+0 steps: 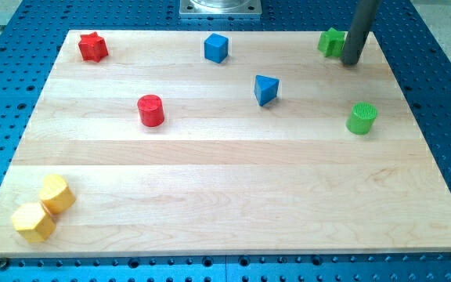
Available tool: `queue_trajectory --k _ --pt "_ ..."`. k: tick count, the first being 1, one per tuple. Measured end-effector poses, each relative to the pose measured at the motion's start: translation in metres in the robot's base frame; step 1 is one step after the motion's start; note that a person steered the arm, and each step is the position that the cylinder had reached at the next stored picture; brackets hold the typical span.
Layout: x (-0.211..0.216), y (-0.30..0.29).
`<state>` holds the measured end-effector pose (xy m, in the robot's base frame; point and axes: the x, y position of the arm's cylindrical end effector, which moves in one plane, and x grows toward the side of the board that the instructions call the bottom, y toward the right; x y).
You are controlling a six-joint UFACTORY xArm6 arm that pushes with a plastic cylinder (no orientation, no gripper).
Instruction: Place the heart at the left center of the board
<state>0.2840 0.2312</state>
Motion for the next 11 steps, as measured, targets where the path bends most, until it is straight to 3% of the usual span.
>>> queue_trajectory --k 3,5,6,8,11 --pt "0.017 -0.008" --pt "0.028 -0.078" --pt "0.037 -0.026" --pt "0.041 -0.029" --pt "0.11 -0.164"
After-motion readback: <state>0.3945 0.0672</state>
